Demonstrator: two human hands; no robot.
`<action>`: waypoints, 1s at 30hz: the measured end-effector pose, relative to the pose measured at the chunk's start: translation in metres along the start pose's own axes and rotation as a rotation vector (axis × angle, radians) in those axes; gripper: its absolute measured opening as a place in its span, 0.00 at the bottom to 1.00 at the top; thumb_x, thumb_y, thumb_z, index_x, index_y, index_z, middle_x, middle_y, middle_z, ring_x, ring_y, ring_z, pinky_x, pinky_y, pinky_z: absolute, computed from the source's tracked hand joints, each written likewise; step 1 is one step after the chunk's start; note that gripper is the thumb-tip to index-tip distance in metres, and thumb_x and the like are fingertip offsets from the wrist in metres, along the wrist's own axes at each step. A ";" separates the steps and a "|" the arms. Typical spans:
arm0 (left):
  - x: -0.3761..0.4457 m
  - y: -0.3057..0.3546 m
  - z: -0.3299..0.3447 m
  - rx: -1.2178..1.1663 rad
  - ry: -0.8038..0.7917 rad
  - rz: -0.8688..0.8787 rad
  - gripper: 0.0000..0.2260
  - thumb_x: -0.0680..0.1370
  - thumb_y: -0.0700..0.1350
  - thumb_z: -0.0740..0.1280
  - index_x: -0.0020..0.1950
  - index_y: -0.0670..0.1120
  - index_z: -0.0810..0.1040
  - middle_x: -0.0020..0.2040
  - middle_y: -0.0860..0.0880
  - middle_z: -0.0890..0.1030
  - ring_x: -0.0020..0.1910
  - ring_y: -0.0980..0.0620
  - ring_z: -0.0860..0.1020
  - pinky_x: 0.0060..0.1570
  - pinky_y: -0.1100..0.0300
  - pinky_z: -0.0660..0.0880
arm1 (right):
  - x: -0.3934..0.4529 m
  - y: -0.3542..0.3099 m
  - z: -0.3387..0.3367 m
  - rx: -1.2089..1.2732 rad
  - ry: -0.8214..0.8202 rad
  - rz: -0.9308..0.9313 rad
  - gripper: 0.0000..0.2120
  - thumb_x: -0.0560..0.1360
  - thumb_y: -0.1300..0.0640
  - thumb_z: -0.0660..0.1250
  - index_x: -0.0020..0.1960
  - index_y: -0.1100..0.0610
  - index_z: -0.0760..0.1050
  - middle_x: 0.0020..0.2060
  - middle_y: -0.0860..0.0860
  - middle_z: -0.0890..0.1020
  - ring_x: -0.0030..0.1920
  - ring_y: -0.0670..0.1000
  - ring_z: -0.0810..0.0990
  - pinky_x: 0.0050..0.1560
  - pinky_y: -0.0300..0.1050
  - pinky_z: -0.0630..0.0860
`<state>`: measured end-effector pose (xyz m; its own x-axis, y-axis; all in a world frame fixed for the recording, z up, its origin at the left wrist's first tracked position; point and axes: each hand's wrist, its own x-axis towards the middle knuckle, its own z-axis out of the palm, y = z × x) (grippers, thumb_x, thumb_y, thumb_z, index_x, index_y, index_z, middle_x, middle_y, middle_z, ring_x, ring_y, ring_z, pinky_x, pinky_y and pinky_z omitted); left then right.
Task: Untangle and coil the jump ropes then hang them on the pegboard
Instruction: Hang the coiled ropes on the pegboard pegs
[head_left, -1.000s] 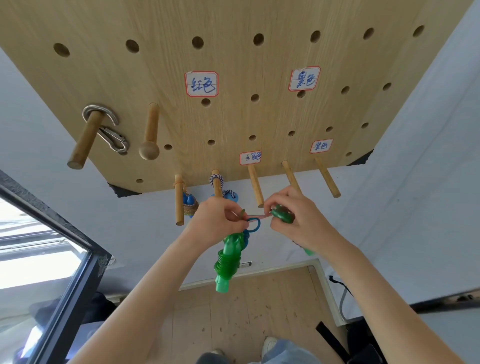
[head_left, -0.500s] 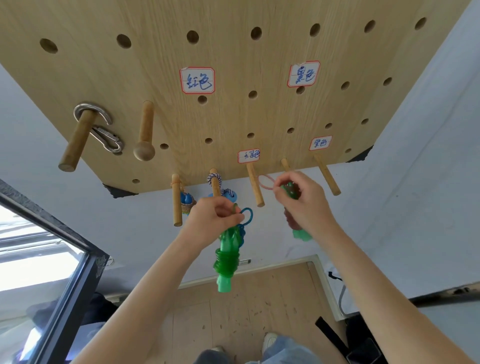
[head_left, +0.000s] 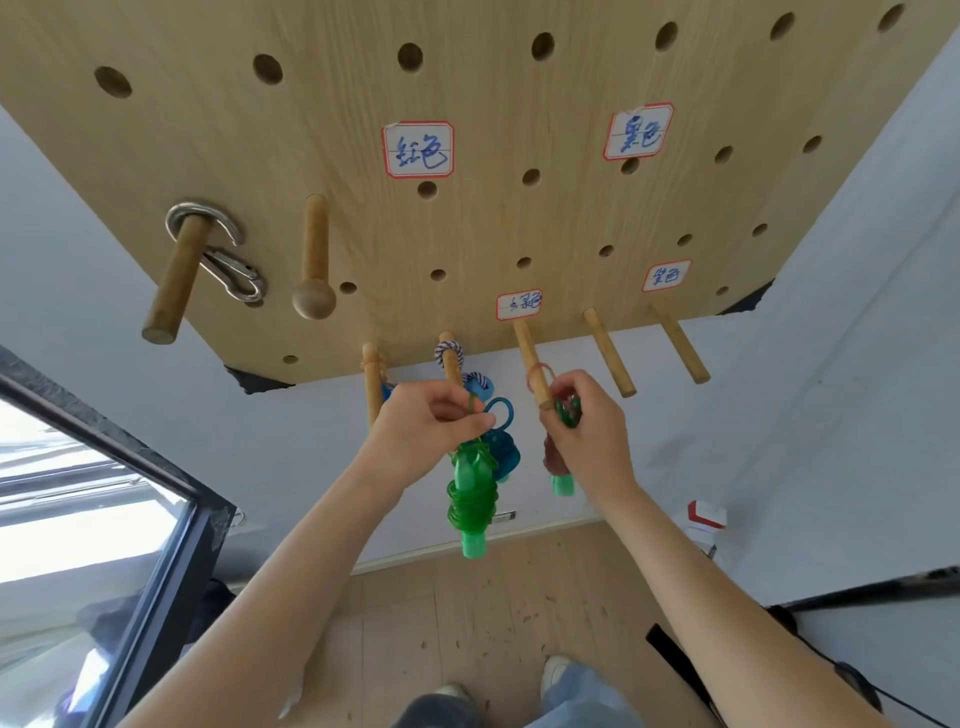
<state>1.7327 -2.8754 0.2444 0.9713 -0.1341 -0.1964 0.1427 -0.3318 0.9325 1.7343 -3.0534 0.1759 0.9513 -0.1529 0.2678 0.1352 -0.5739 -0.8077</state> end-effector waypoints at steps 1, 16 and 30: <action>0.000 -0.001 -0.003 0.002 -0.008 0.003 0.07 0.69 0.40 0.74 0.35 0.49 0.79 0.33 0.53 0.81 0.32 0.60 0.78 0.34 0.71 0.74 | 0.005 0.002 0.002 -0.014 -0.007 -0.029 0.06 0.73 0.57 0.67 0.45 0.54 0.70 0.38 0.47 0.76 0.37 0.44 0.73 0.37 0.34 0.70; -0.002 -0.006 -0.013 0.026 -0.014 0.016 0.09 0.69 0.37 0.74 0.33 0.50 0.78 0.29 0.56 0.80 0.28 0.65 0.77 0.31 0.73 0.73 | 0.036 -0.010 -0.014 0.189 -0.116 0.094 0.14 0.75 0.71 0.60 0.53 0.58 0.77 0.55 0.54 0.77 0.55 0.45 0.75 0.55 0.38 0.72; -0.006 0.018 0.032 -0.083 -0.134 0.111 0.03 0.71 0.39 0.72 0.39 0.45 0.79 0.35 0.49 0.82 0.30 0.63 0.77 0.32 0.71 0.74 | -0.020 -0.053 -0.073 0.663 -0.183 0.339 0.03 0.74 0.67 0.66 0.44 0.63 0.78 0.31 0.54 0.82 0.29 0.49 0.78 0.29 0.38 0.74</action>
<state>1.7228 -2.9105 0.2524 0.9489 -0.2900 -0.1245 0.0571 -0.2303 0.9714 1.6882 -3.0783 0.2517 0.9933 -0.0658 -0.0950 -0.0887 0.0925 -0.9918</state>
